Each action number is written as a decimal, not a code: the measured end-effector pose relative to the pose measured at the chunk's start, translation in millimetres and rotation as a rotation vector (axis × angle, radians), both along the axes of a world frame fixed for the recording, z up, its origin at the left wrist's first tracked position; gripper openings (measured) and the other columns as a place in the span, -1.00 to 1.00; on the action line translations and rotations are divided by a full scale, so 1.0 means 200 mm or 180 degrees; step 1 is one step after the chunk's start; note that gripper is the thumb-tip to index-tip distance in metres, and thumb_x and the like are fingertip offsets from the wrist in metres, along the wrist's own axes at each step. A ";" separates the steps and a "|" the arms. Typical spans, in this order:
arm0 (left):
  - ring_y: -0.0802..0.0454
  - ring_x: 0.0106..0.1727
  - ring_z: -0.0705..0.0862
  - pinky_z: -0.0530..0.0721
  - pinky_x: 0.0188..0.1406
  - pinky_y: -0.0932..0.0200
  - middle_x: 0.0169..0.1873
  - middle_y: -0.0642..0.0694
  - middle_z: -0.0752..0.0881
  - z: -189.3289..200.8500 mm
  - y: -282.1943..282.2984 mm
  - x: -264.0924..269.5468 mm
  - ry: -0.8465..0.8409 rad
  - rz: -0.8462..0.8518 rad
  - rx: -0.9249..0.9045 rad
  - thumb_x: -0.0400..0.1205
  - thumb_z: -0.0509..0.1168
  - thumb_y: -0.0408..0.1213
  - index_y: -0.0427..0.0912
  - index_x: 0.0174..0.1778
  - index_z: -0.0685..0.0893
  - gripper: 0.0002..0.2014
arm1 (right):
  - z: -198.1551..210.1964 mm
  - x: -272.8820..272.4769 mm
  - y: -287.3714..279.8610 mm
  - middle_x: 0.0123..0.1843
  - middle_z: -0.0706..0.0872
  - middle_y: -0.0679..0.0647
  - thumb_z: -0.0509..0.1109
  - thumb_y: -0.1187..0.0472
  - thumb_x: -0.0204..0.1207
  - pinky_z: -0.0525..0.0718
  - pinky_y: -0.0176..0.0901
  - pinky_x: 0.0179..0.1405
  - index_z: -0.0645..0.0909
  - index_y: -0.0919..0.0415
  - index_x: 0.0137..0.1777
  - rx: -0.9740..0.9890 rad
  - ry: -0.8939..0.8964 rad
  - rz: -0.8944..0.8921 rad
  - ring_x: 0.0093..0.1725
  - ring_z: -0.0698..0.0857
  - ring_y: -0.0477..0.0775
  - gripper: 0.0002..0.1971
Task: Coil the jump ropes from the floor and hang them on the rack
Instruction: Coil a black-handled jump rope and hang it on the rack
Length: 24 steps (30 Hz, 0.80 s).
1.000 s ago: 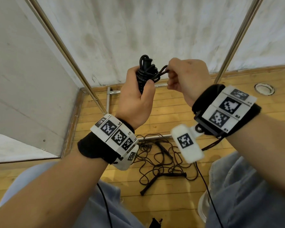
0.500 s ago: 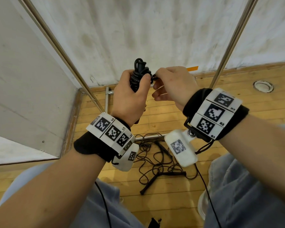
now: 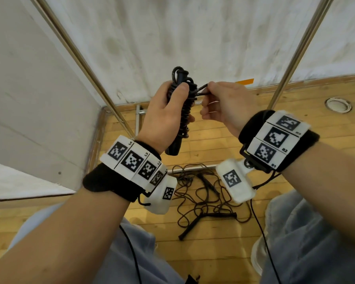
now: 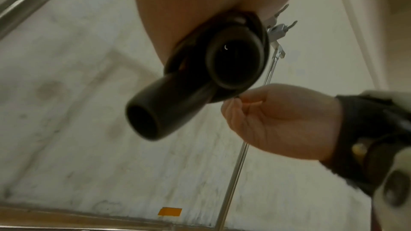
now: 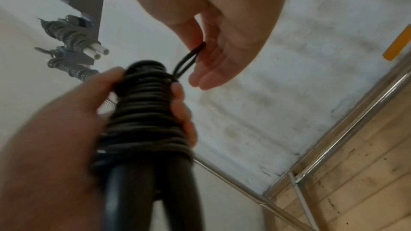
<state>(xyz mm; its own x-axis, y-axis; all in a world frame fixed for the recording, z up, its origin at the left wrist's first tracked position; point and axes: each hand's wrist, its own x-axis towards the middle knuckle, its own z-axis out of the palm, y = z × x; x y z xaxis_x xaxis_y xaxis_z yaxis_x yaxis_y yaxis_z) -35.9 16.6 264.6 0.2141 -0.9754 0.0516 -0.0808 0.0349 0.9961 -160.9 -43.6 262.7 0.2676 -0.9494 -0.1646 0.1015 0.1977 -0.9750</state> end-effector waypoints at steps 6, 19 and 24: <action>0.06 -0.39 0.68 0.63 -0.57 0.11 -0.31 0.05 0.69 -0.02 0.00 -0.02 -0.0270 0.0244 0.0197 0.63 0.30 0.04 -0.05 -0.01 0.55 -0.76 | 0.02 0.05 0.01 -0.39 0.64 0.18 0.23 0.27 0.63 0.72 -0.06 -0.37 0.63 0.35 -0.15 -0.0570 0.0268 -0.0189 -0.51 0.63 0.05 -0.79; -0.02 -0.46 0.68 0.64 -0.58 0.08 -0.19 -0.30 0.78 0.12 0.04 -0.09 0.0030 0.0300 -0.0140 0.49 0.37 -0.12 -0.27 0.05 0.64 -0.67 | 0.10 0.02 -0.04 -0.54 0.53 0.04 0.17 0.25 0.64 0.56 -0.14 -0.51 0.56 0.20 -0.37 -0.1098 0.0886 -0.0423 -0.62 0.54 0.00 -0.67; -0.01 -0.44 0.71 0.66 -0.55 0.05 -0.29 -0.17 0.81 0.15 0.07 -0.09 -0.0042 0.0112 -0.0124 0.49 0.37 -0.09 -0.29 0.02 0.67 -0.66 | 0.14 0.00 -0.03 -0.54 0.55 0.06 0.20 0.24 0.63 0.57 -0.16 -0.50 0.59 0.24 -0.37 -0.1222 0.0935 -0.0322 -0.62 0.54 -0.01 -0.66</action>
